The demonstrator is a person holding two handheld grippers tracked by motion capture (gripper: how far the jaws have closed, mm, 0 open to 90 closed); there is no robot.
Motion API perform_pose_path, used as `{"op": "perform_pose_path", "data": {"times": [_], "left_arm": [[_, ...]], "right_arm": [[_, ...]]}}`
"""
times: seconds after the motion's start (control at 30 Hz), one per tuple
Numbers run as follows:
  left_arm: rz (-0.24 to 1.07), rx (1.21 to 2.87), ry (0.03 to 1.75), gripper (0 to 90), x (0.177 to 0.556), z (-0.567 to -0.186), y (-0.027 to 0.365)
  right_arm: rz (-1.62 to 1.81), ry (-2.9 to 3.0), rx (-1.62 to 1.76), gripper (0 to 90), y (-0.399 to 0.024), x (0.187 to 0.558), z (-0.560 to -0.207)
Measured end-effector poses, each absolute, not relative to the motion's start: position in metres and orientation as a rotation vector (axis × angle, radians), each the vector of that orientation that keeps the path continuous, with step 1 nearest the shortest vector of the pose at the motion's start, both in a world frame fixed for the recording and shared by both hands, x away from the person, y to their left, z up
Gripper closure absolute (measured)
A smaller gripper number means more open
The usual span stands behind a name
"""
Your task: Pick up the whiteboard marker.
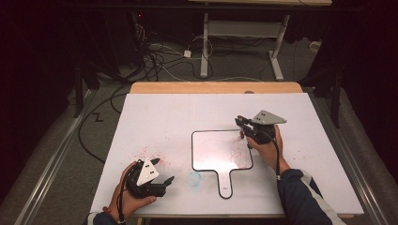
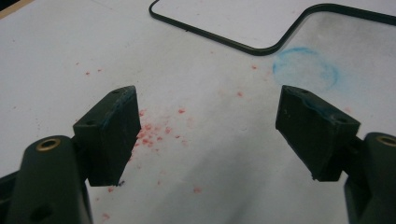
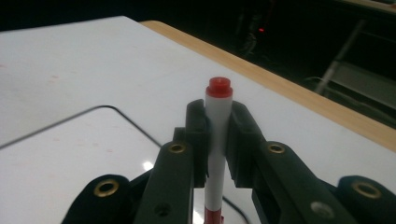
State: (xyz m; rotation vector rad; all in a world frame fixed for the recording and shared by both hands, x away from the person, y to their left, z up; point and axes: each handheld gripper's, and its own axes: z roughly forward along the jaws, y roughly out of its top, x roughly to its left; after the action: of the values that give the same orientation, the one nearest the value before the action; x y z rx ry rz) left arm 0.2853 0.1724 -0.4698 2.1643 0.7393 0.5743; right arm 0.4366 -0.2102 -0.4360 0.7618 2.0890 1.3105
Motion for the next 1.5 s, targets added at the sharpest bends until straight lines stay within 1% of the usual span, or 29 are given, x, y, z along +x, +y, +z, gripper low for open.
{"op": "perform_pose_path", "data": {"times": [0.1,0.2,0.3,0.47,0.6,0.77,0.9,1.13,1.4,1.5], "left_arm": [[0.573,2.166,0.739,21.1,0.286,-0.470,0.172],[0.571,2.168,0.736,21.1,0.285,-0.470,0.171],[0.571,2.170,0.732,21.1,0.285,-0.470,0.171],[0.565,2.168,0.738,21.1,0.285,-0.470,0.172],[0.570,2.169,0.735,21.1,0.285,-0.470,0.172],[0.570,2.168,0.734,21.1,0.285,-0.470,0.171],[0.571,2.172,0.733,21.1,0.285,-0.470,0.171],[0.570,2.175,0.734,21.1,0.285,-0.470,0.171],[0.569,2.175,0.729,21.1,0.285,-0.470,0.171],[0.569,2.177,0.729,21.1,0.285,-0.470,0.170]], "right_arm": [[1.408,2.126,0.733,81.3,-0.199,0.426,-0.439],[1.415,2.137,0.715,81.3,-0.198,0.423,-0.439],[1.393,2.121,0.723,81.3,-0.202,0.425,-0.438],[1.264,2.048,0.756,81.4,-0.216,0.431,-0.438],[1.287,2.050,0.755,81.2,-0.216,0.429,-0.438],[1.420,2.123,0.719,81.2,-0.204,0.416,-0.440],[1.356,2.115,0.700,81.3,-0.205,0.414,-0.438],[1.287,2.039,0.788,81.3,-0.226,0.421,-0.438],[1.433,2.109,0.760,81.2,-0.219,0.407,-0.440],[1.391,2.115,0.718,81.3,-0.217,0.403,-0.438]]}}
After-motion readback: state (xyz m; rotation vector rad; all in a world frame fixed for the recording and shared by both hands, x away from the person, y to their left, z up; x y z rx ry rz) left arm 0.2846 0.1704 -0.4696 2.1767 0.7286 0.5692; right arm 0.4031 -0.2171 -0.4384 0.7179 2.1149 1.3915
